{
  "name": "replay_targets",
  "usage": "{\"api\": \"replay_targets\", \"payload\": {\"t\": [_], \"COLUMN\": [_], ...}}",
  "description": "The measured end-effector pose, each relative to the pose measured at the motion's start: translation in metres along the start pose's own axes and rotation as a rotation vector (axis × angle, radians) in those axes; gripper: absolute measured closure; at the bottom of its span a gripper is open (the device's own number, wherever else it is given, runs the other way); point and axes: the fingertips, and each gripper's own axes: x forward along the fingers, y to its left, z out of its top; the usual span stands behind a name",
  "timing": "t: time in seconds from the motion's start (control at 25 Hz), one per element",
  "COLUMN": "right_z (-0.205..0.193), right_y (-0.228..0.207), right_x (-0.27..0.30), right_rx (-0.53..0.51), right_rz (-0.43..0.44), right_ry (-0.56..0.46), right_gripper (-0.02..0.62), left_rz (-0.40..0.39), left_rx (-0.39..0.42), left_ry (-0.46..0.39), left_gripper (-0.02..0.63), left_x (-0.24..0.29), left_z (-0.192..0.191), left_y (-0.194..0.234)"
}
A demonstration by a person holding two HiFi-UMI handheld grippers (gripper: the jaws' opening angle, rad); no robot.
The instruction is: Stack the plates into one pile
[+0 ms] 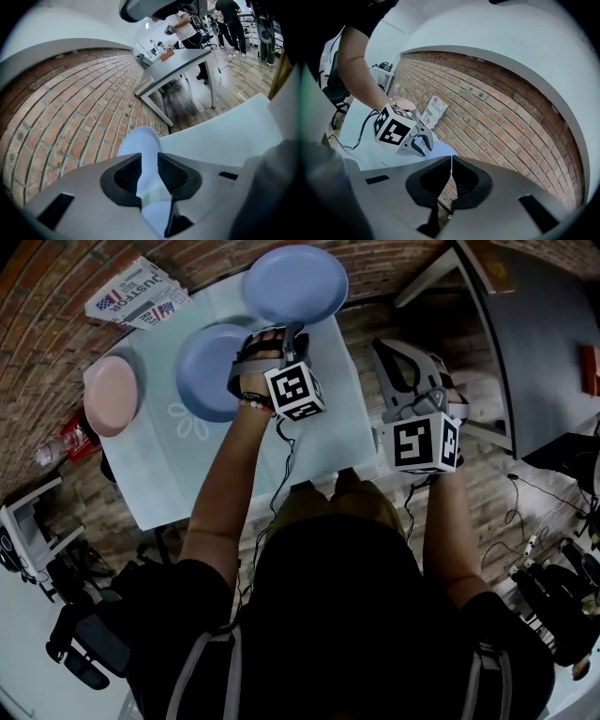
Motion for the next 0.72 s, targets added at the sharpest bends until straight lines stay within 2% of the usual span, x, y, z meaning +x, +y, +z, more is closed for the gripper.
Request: {"api": "replay_targets", "payload": {"t": [0.24,0.72], "right_z": [-0.028,-0.066], "right_y": [-0.013,-0.024], "right_x": [0.002,0.023], "right_rx": [0.018,0.036], "right_rz": [0.007,0.061], "right_ry": [0.03,0.036], "right_gripper": [0.558,0.558], "left_rz": [-0.048,-0.061], "left_rx": [0.001,0.018], "left_ry": [0.038,0.121], "left_gripper": [0.492,0.492], "left_x": [0.041,0.094], "left_z": [0.004,-0.001], "left_y": [-0.014,-0.026]}}
